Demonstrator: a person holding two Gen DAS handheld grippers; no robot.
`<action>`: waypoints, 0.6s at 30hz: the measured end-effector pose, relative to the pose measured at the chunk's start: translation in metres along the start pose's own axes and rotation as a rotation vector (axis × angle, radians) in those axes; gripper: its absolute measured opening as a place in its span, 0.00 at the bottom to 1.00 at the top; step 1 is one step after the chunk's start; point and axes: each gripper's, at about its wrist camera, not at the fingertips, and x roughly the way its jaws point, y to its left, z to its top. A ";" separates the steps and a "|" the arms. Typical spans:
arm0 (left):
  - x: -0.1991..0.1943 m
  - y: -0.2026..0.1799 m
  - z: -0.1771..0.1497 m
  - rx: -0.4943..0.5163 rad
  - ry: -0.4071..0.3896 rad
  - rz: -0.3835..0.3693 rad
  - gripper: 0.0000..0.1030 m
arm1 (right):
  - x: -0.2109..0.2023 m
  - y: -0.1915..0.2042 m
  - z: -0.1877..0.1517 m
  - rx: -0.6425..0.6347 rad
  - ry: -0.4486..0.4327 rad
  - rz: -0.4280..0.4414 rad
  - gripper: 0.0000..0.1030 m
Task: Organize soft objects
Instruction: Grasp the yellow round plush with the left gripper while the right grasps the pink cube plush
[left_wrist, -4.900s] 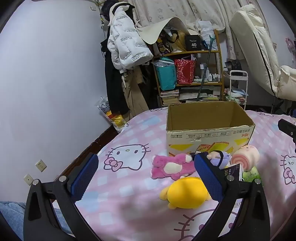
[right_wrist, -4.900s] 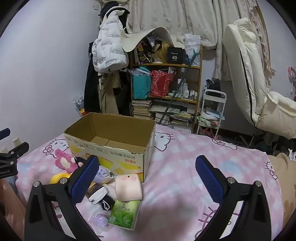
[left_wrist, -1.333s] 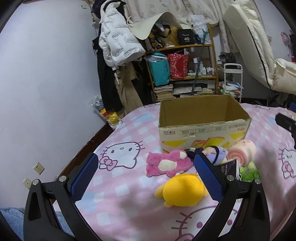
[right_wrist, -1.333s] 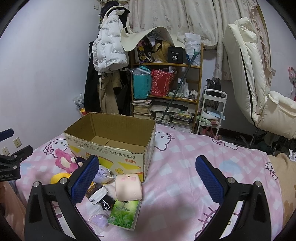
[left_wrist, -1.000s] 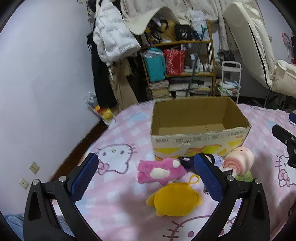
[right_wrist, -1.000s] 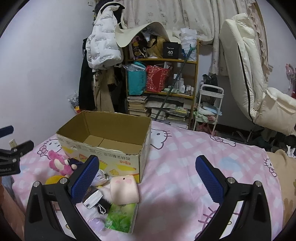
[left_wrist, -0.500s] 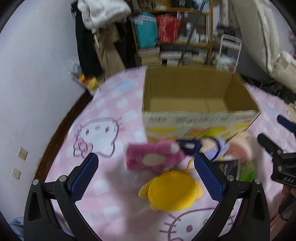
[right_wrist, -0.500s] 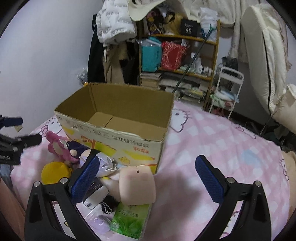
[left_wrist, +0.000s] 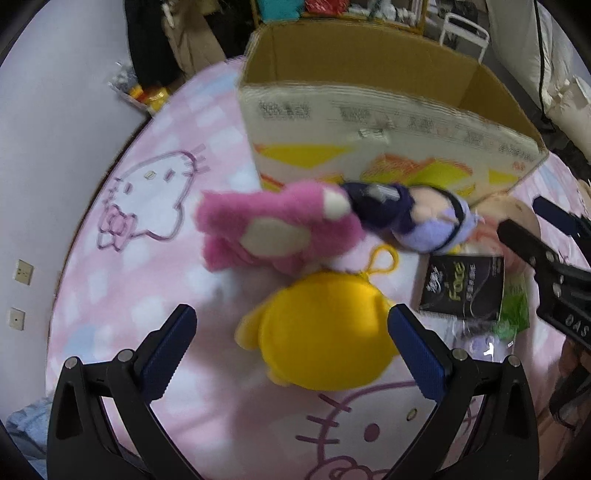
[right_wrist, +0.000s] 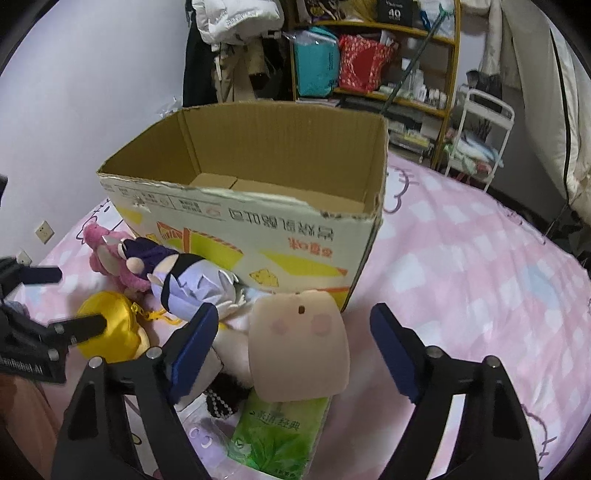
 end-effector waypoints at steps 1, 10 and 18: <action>0.002 -0.003 -0.001 0.013 0.008 -0.002 0.99 | 0.002 -0.001 -0.001 0.006 0.006 0.005 0.85; 0.029 -0.026 -0.009 0.058 0.096 0.017 0.99 | 0.014 -0.009 -0.006 0.030 0.062 0.021 0.66; 0.042 -0.023 -0.010 0.051 0.105 -0.001 0.92 | 0.016 -0.009 -0.009 0.022 0.080 0.045 0.51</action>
